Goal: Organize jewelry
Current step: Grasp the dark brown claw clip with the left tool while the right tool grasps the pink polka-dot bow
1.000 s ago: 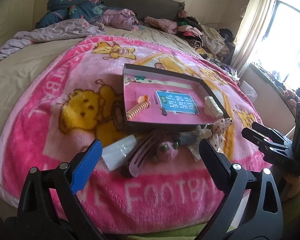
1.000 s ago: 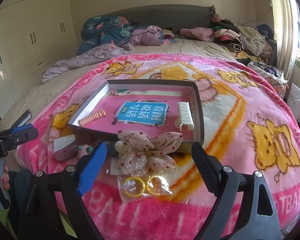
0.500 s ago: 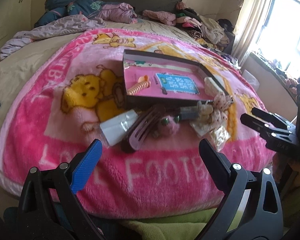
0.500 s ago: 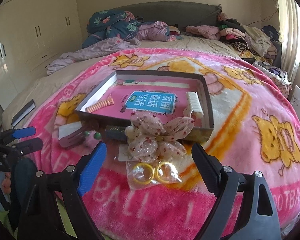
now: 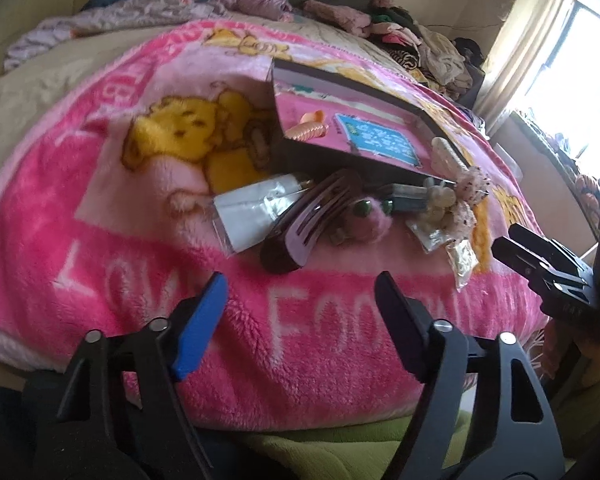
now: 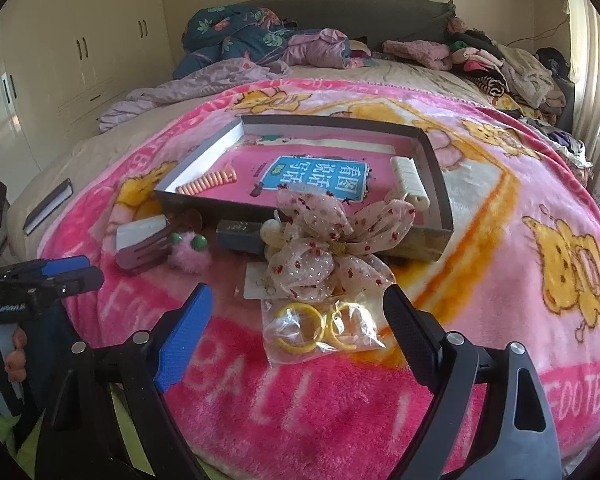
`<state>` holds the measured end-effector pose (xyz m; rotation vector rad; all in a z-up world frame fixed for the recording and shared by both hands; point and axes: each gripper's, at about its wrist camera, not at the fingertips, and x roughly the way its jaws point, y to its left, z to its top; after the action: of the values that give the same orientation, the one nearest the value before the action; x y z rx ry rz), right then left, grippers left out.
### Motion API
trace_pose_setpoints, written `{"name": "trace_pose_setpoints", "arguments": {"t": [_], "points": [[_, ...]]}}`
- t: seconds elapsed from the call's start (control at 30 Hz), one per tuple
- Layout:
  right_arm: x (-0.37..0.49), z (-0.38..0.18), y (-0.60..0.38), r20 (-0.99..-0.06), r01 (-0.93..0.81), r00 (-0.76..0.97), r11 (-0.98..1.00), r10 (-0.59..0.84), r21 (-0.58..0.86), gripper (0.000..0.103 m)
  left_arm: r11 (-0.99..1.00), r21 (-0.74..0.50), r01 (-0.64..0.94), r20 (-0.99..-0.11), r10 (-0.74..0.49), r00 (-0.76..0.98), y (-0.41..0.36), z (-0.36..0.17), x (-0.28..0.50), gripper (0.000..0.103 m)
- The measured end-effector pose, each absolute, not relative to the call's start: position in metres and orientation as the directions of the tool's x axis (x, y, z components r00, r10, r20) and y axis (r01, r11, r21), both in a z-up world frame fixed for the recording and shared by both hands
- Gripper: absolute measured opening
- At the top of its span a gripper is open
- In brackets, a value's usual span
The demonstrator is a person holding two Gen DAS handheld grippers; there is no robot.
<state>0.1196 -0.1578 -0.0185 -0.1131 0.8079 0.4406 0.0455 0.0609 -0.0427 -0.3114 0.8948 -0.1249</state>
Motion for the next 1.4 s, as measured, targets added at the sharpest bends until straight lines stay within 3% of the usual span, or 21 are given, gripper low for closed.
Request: {"name": "trace_pose_setpoints", "arguments": {"t": [0.13, 0.7, 0.87, 0.97, 1.03, 1.07, 1.13, 1.3, 1.4], "points": [[0.126, -0.023, -0.162, -0.723, -0.411, 0.606, 0.909, 0.332, 0.073, 0.084, 0.934, -0.355, -0.028, -0.760, -0.271, 0.591, 0.062, -0.057, 0.057, 0.050], [0.178, -0.041, -0.180, -0.743, -0.334, 0.588, 0.932, 0.320, 0.138, 0.084, 0.930, -0.367, -0.018, -0.760, -0.288, 0.582, 0.052, -0.069, 0.094, 0.050], [0.191, -0.046, -0.173, -0.748, -0.344, 0.570, 0.926, 0.340, 0.158, 0.082, 0.929, -0.370, -0.009, -0.760, -0.297, 0.578, 0.050, -0.069, 0.098, 0.020], [0.192, -0.048, -0.168, -0.746, -0.366, 0.559, 0.915, 0.362, 0.170, 0.070, 0.932, -0.363, 0.002, -0.762, -0.299, 0.574, 0.047, -0.069, 0.096, 0.018], [0.190, -0.048, -0.165, -0.744, -0.381, 0.553, 0.908, 0.374, 0.173, 0.053, 0.935, -0.354, 0.007, -0.761, -0.293, 0.579, 0.045, -0.068, 0.093, 0.018], [0.188, -0.048, -0.164, -0.744, -0.389, 0.551, 0.905, 0.379, 0.172, 0.050, 0.936, -0.353, 0.009, -0.761, -0.293, 0.579, 0.044, -0.067, 0.092, 0.018], [0.186, -0.047, -0.163, -0.741, -0.399, 0.551, 0.901, 0.384, 0.170, 0.028, 0.936, -0.351, 0.013, -0.760, -0.293, 0.580, 0.042, -0.066, 0.089, 0.018], [0.181, -0.046, -0.167, -0.739, -0.398, 0.568, 0.907, 0.362, 0.138, 0.004, 0.939, -0.343, 0.030, -0.748, -0.293, 0.595, 0.038, -0.059, 0.076, 0.018], [0.177, -0.044, -0.172, -0.733, -0.394, 0.583, 0.911, 0.350, 0.122, 0.001, 0.942, -0.334, 0.032, -0.743, -0.284, 0.607, 0.038, -0.053, 0.070, 0.018]]}}
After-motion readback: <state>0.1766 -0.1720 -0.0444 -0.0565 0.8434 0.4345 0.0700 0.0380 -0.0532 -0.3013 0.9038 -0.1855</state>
